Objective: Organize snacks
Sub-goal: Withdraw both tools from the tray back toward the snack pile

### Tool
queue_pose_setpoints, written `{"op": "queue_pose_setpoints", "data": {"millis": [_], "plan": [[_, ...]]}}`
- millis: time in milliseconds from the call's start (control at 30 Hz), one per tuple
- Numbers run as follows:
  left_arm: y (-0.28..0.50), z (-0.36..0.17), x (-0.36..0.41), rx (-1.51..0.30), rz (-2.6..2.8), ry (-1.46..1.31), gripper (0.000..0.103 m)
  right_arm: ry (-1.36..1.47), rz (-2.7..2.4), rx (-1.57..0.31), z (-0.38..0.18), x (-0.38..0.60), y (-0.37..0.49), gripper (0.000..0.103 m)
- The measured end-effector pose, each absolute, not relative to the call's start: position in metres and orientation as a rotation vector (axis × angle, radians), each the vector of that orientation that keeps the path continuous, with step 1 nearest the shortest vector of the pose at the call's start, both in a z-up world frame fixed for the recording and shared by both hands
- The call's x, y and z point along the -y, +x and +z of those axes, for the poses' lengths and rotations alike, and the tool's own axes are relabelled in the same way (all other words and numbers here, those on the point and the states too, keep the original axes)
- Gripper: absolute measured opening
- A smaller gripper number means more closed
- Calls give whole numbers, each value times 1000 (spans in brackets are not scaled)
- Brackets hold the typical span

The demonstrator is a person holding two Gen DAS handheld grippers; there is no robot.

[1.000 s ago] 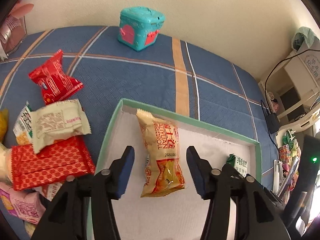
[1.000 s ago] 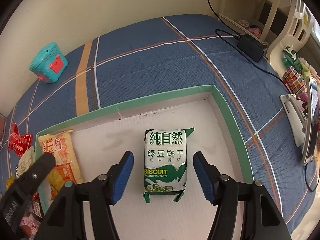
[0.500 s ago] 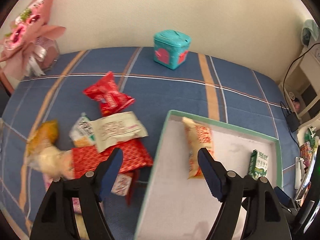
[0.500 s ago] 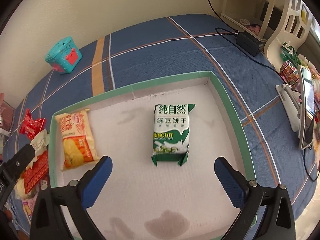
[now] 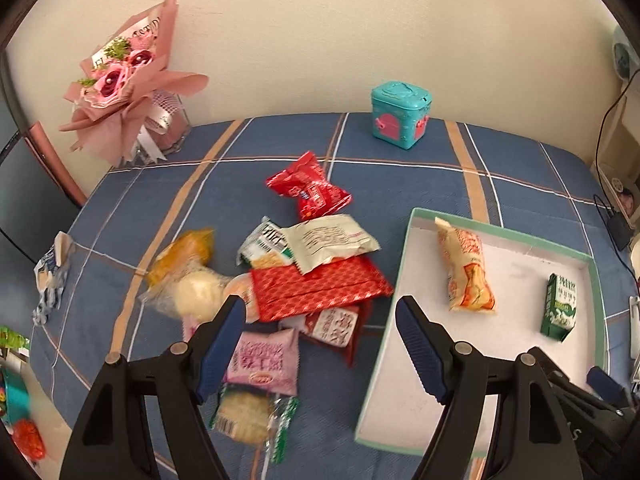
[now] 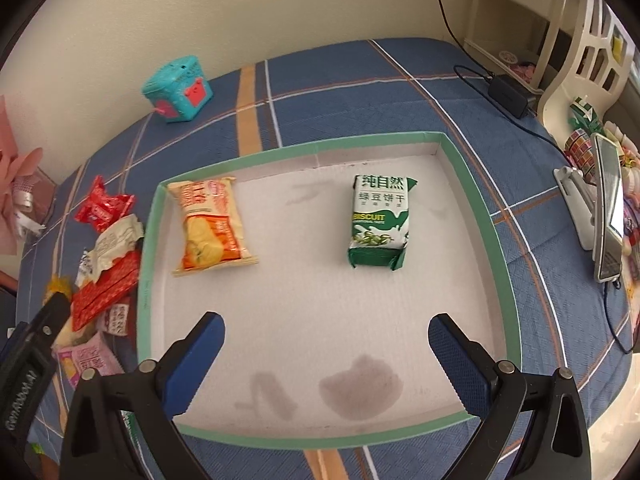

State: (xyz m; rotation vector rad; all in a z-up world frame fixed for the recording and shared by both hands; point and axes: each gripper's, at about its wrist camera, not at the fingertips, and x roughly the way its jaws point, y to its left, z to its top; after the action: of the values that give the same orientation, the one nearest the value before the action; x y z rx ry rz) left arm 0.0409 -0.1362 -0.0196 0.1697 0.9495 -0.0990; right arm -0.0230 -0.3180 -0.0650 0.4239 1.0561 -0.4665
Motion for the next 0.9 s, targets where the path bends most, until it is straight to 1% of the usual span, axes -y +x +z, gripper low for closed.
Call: {"op": "queue_pose_setpoints", "data": {"millis": [400, 600, 800, 900], "plan": [[18, -15, 117, -958, -60, 161, 78, 344, -499, -967, -42, 289, -55, 103], [5, -14, 106, -953, -52, 153, 78, 333, -511, -983, -43, 278, -65, 103], [-7, -19, 94, -962, -80, 146, 78, 223, -539, -994, -41, 260, -71, 103], [-12, -20, 88, -960, -78, 139, 78, 262, -487, -993, -42, 258, -74, 103]]}}
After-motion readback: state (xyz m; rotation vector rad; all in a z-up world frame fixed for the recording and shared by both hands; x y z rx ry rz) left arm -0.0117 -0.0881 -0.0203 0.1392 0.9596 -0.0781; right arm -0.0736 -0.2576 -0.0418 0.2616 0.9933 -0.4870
